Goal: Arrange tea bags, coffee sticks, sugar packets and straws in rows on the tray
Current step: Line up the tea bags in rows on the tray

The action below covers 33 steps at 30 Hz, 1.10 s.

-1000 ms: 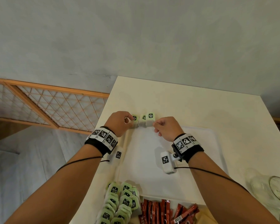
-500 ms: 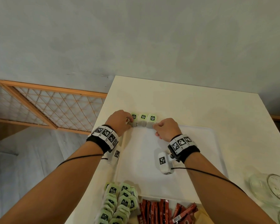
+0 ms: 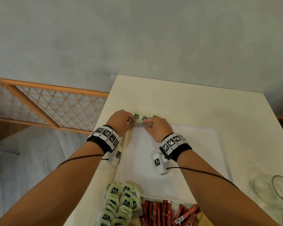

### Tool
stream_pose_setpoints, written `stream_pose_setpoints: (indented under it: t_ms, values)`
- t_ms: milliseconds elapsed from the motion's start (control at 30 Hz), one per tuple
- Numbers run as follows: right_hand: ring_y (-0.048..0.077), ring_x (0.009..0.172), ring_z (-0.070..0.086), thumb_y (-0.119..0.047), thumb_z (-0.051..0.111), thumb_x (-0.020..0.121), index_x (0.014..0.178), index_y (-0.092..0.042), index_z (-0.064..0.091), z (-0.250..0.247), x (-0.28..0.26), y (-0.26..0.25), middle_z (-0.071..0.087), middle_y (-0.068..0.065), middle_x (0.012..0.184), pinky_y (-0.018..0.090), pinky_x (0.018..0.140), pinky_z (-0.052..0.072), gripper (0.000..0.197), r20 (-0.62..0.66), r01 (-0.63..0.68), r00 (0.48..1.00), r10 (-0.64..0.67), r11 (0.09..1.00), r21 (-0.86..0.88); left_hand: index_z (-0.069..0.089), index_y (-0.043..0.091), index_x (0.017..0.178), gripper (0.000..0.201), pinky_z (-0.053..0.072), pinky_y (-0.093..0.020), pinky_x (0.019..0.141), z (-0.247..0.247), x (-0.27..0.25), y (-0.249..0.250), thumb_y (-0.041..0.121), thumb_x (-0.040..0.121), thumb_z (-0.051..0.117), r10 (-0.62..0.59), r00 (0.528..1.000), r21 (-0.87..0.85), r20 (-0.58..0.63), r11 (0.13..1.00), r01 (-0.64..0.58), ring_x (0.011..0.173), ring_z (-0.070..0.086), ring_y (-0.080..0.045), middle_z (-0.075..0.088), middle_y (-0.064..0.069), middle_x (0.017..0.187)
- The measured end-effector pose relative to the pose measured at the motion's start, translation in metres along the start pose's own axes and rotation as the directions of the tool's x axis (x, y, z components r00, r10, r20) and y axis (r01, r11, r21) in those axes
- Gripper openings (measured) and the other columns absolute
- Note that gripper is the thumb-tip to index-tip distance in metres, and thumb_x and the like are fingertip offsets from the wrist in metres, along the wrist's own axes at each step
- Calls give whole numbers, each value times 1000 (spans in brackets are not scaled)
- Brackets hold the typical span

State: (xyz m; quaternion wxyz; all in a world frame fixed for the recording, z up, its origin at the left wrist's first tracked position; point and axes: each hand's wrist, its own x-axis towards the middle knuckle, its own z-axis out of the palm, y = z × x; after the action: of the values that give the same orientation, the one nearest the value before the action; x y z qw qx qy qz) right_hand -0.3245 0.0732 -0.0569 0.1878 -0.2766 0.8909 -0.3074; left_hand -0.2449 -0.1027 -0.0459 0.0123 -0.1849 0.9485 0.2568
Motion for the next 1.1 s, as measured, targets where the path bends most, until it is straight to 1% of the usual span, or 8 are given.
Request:
stream_pose_setpoints:
  t_ms: [267, 567, 700, 767, 867, 933, 1000, 1100]
  values:
    - [20, 97, 66, -34, 69, 92, 108, -30, 74, -28, -2, 17, 71, -6, 108, 29, 82, 51, 17, -38, -72, 997, 67, 989, -126, 73, 27, 94, 12, 39, -26, 79, -4, 1, -1, 22, 83, 75, 18, 1000, 21, -2, 1000, -18, 90, 53, -14, 56, 6, 96]
    - [21, 99, 66, -31, 71, 91, 107, -28, 77, -23, 0, 13, 71, -4, 107, 35, 90, 54, 17, 13, -71, 997, 73, 990, -120, 75, 26, 93, 11, 43, -26, 80, 0, 1, -1, 23, 83, 75, -11, 1000, -15, 19, 1000, 11, 94, 58, -16, 60, 4, 99]
    - [20, 92, 66, -31, 74, 89, 108, -30, 74, -25, 0, 16, 65, -7, 94, 32, 82, 54, 20, -2, -89, 996, 89, 992, -87, 71, 26, 103, 18, 42, -22, 68, -3, -2, 1, 29, 86, 74, 7, 1000, -105, 1, 994, -7, 83, 61, -14, 67, 4, 95]
    - [16, 84, 63, -33, 77, 88, 110, -28, 73, -28, -3, 14, 63, -9, 90, 26, 73, 48, 23, -23, -58, 998, 58, 998, -5, 56, 31, 125, 45, 42, -18, 64, -7, -6, 5, 33, 85, 77, 10, 1000, -206, 20, 979, -6, 77, 61, -9, 66, 6, 92]
    - [7, 71, 57, -32, 75, 89, 109, -24, 73, -32, -9, -1, 66, -6, 83, 17, 64, 41, 22, -25, 86, 996, -83, 981, 174, 11, 23, 156, 85, 46, -16, 63, -14, -13, 15, 16, 91, 66, 65, 993, -251, 100, 967, -38, 74, 62, -13, 67, -5, 92]
    - [-2, 68, 55, -34, 75, 90, 114, -27, 72, -33, -13, -12, 65, -9, 82, 15, 66, 39, 26, 2, 153, 988, -157, 963, 222, -13, 17, 157, 98, 50, -24, 71, -17, -19, 21, 10, 93, 61, 135, 979, -236, 153, 967, -97, 76, 64, -23, 67, -14, 91]
    - [-8, 71, 54, -33, 73, 91, 115, -31, 72, -30, -15, -19, 64, -11, 83, 14, 67, 38, 25, 36, 197, 977, -210, 955, 222, -24, 18, 154, 107, 53, -28, 79, -19, -24, 26, 9, 92, 62, 197, 960, -265, 200, 954, -140, 82, 67, -23, 68, -9, 92]
    - [-7, 69, 52, -28, 69, 94, 92, -41, 69, -30, -17, -26, 63, -9, 94, 18, 68, 38, 14, 33, 248, 965, -258, 950, 189, -28, 20, 153, 111, 54, -24, 81, -22, -29, 30, 7, 91, 63, 221, 945, -301, 241, 943, -144, 85, 68, -17, 68, -2, 95]
